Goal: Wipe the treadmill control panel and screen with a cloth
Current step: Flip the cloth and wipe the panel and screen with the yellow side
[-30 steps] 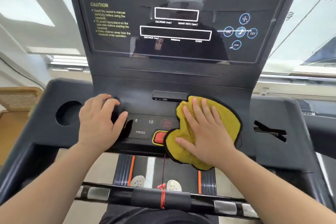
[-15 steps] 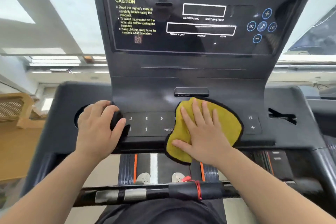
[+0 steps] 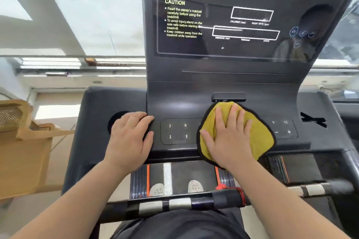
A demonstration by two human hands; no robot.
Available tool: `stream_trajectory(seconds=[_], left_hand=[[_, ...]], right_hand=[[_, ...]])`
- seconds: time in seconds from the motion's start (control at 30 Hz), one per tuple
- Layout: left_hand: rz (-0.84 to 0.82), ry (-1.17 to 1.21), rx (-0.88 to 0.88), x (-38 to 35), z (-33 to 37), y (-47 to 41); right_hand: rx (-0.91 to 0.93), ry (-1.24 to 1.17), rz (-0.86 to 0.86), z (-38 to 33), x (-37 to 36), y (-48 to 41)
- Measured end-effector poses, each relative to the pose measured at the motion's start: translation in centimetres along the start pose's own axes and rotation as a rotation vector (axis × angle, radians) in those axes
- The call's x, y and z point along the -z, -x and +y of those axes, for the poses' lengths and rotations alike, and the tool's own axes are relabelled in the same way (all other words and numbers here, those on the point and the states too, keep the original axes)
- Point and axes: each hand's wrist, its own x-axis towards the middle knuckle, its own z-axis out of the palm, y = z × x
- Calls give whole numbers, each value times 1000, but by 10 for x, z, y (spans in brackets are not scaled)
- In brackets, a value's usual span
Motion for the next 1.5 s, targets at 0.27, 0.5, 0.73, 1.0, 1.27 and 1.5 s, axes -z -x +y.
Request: stream_trajectory(seconds=[0.27, 0.5, 0.73, 1.0, 1.27, 1.5], left_hand=[[81, 129, 9, 12, -13, -7], [72, 186, 99, 20, -26, -15], [18, 225, 112, 8, -3, -35], [62, 284, 139, 13, 8, -56], [162, 393, 181, 34, -2, -77], [256, 566, 101, 71, 2, -119]], right_hand=[[465, -65, 42, -121, 7, -6], [449, 0, 127, -92, 11, -35], [-289, -183, 186, 7, 6, -47], [309, -81, 174, -77, 9, -38], [565, 75, 401, -112, 37, -80], [448, 14, 730, -120, 131, -136]])
